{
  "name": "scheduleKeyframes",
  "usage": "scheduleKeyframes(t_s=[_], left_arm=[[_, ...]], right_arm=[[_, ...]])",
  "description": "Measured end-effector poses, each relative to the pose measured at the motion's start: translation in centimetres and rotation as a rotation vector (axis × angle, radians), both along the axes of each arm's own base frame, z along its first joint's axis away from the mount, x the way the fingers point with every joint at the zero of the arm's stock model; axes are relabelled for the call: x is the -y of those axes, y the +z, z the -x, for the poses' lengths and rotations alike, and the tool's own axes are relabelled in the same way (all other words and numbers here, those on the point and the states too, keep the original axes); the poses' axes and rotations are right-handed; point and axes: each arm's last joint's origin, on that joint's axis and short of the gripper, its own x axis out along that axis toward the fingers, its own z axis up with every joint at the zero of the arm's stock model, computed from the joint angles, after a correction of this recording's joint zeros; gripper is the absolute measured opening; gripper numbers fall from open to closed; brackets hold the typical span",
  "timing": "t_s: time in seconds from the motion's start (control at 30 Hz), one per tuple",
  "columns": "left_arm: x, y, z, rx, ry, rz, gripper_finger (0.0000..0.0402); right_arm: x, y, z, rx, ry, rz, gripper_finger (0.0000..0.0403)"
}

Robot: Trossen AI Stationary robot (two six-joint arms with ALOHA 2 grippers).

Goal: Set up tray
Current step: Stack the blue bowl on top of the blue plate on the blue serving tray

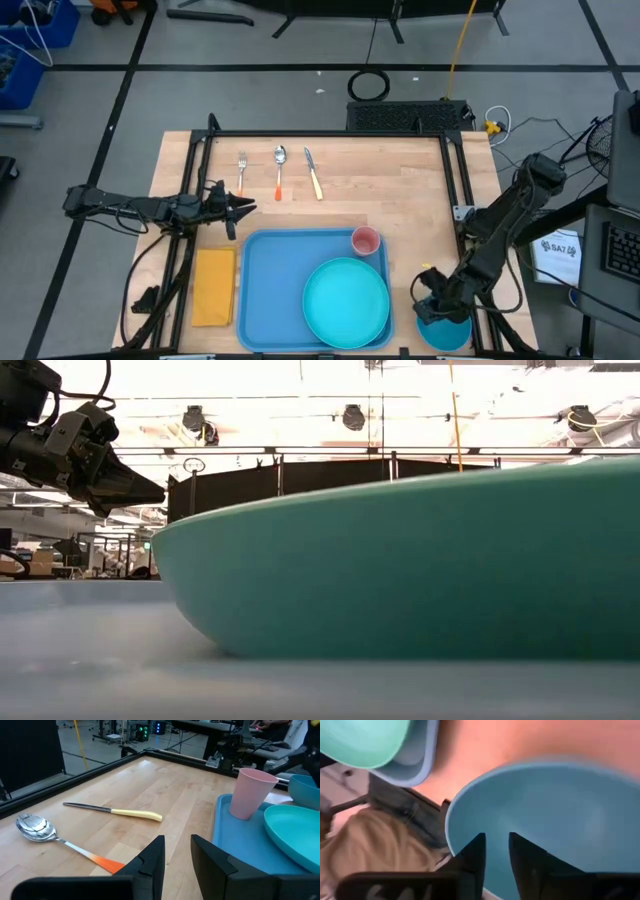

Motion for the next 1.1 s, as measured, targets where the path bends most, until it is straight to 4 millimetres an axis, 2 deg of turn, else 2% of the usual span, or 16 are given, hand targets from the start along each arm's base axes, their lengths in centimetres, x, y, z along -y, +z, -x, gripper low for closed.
scheduleKeyframes(t_s=[0.13,0.63,1.1], left_arm=[[0.0,0.0,0.0,-0.001,0.000,-0.002,0.0097],[0.0,0.0,0.0,0.000,0.002,-0.001,0.0097],[0.0,0.0,0.0,0.001,0.002,-0.001,0.0097]], right_arm=[[0.2,-1.6,0.7,-0.063,0.043,0.013,0.0009],[1.7,-2.6,1.0,-0.011,0.012,0.219,0.0000],[3.5,-2.7,-0.9,0.191,-0.005,0.434,0.0000]])
